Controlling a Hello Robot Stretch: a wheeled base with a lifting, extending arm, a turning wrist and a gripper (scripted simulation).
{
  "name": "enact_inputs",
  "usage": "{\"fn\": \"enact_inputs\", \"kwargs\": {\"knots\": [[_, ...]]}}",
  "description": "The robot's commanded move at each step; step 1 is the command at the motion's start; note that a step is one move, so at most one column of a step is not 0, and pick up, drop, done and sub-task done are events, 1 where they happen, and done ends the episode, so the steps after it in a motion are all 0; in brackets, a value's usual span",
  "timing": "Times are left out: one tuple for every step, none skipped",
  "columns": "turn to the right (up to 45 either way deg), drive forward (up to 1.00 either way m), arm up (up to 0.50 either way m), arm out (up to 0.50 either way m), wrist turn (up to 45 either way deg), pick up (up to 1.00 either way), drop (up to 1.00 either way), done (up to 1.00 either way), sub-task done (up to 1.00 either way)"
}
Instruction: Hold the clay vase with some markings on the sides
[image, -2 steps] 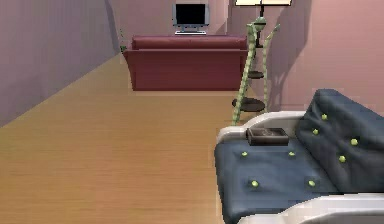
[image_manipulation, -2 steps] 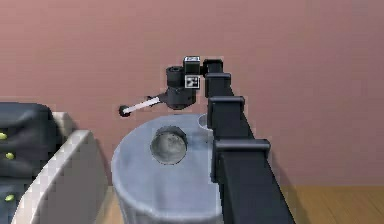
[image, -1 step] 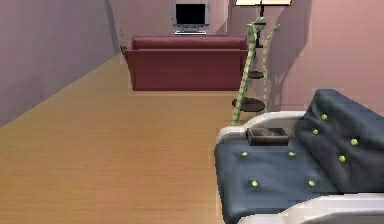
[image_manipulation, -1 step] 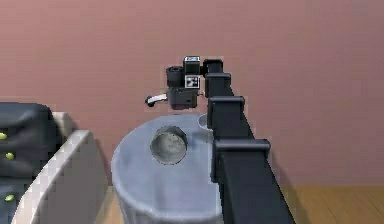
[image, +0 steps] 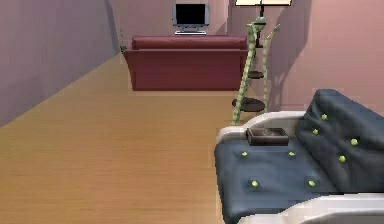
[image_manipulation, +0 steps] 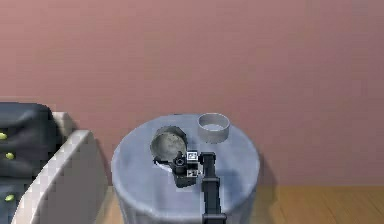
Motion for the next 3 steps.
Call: {"fn": "enact_inputs", "kwargs": {"knots": [[0.0, 0.0, 0.0, 0.0, 0.0, 1.0, 0.0, 0.0, 0.0], [0.0, 0.0, 0.1, 0.0, 0.0, 0.0, 0.0, 0.0, 0.0], [0.0, 0.0, 0.0, 0.0, 0.0, 0.0, 0.0, 1.0, 0.0]]}}
